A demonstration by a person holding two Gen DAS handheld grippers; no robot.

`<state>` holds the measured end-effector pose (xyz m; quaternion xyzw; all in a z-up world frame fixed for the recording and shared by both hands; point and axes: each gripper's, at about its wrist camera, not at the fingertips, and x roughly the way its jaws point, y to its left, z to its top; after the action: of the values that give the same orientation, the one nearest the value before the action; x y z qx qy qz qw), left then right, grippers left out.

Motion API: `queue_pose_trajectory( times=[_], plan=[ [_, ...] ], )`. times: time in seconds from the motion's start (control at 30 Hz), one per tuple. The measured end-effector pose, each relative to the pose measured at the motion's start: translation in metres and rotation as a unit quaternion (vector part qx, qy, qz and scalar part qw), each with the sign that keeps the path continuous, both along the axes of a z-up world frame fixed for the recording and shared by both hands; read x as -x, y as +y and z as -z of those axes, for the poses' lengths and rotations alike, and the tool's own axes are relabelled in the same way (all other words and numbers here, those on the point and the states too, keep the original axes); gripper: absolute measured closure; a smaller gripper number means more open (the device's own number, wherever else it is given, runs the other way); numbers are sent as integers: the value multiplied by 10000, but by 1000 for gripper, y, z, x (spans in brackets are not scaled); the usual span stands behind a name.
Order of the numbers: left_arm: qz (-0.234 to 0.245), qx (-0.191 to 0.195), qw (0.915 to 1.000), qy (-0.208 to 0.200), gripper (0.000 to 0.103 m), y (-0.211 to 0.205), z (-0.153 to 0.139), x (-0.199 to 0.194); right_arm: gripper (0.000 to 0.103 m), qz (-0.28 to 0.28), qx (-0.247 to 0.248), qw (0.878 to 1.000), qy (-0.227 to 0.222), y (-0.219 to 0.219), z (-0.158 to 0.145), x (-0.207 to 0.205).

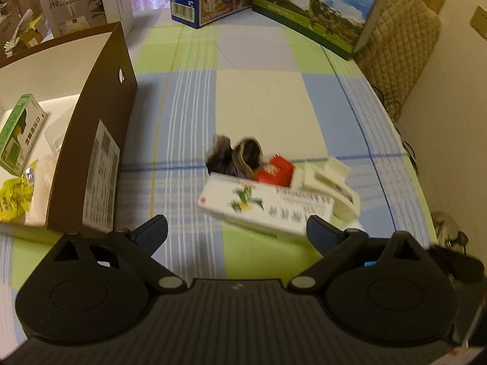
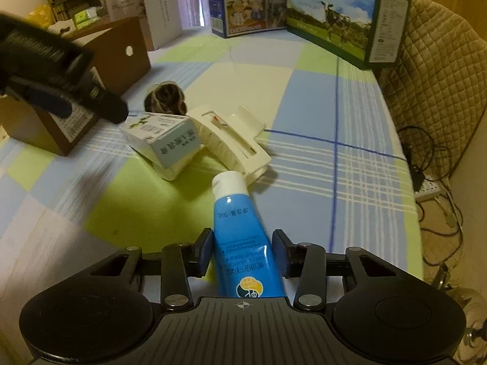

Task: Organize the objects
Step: 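Grasp the white ointment box with the left tool while the right tool grasps the blue tube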

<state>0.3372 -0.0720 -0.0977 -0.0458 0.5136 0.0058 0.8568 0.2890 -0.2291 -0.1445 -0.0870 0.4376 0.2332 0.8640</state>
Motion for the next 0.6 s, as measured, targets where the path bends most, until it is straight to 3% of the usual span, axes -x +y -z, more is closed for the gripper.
queue_pose_trajectory(
  times=[0.33, 0.47, 0.6],
  plan=[
    [-353, -103, 9991, 233, 6, -3, 27, -50, 64, 570, -12, 9983, 84, -39, -7, 15],
    [-196, -342, 9983, 433, 6, -7, 41, -56, 64, 704, 3, 9975, 115, -47, -10, 20],
    [62, -498, 9973, 528, 7, -4, 52, -37, 64, 766, 1, 9970, 126, -52, -11, 22]
  ],
)
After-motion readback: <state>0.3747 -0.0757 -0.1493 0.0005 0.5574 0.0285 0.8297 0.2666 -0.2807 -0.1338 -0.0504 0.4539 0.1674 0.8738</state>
